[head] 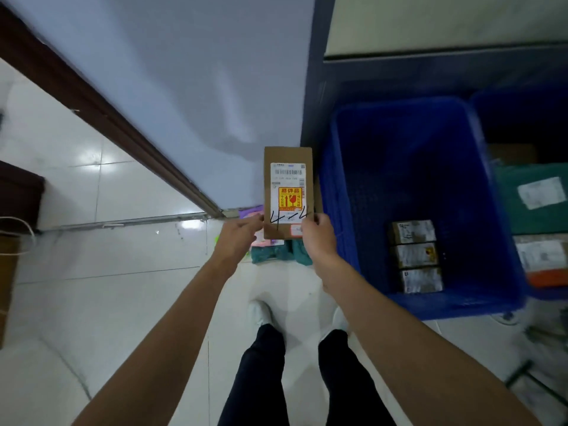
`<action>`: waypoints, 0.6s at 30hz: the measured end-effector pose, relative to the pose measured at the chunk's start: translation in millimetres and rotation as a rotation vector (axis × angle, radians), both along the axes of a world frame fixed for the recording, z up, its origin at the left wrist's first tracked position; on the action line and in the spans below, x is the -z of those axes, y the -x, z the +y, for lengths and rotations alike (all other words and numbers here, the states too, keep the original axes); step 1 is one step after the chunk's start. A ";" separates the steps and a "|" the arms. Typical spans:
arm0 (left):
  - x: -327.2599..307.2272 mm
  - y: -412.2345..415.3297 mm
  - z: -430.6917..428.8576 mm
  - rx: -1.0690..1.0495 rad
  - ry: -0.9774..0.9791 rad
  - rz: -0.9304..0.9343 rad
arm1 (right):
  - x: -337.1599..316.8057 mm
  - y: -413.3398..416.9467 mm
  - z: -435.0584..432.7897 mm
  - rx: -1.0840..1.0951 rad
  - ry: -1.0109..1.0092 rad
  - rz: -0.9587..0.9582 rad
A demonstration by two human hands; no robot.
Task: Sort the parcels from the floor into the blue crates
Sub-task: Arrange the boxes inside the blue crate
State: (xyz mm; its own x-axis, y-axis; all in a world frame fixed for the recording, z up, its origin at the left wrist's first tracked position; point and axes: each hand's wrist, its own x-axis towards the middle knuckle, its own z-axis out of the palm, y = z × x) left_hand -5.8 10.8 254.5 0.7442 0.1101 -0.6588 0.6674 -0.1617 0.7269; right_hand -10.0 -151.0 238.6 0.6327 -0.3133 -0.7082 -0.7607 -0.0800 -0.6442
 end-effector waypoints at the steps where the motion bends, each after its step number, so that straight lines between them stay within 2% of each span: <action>1: -15.4 -0.1 -5.3 -0.009 0.008 -0.025 | -15.2 2.5 -5.6 0.017 -0.009 -0.022; 9: -105.6 1.6 -69.2 0.032 -0.077 -0.156 | -98.4 14.2 -74.0 0.076 -0.031 -0.139; 18: -140.7 1.0 -171.9 0.107 -0.055 -0.259 | -147.6 11.9 -173.1 0.017 -0.002 -0.285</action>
State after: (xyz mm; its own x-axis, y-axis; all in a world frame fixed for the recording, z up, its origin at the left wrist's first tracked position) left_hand -6.8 -161.1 395.3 0.8961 0.0518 -0.4407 0.4378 -0.2654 0.8590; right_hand -21.9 -324.1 386.2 0.8009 -0.3245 -0.5032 -0.5503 -0.0677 -0.8322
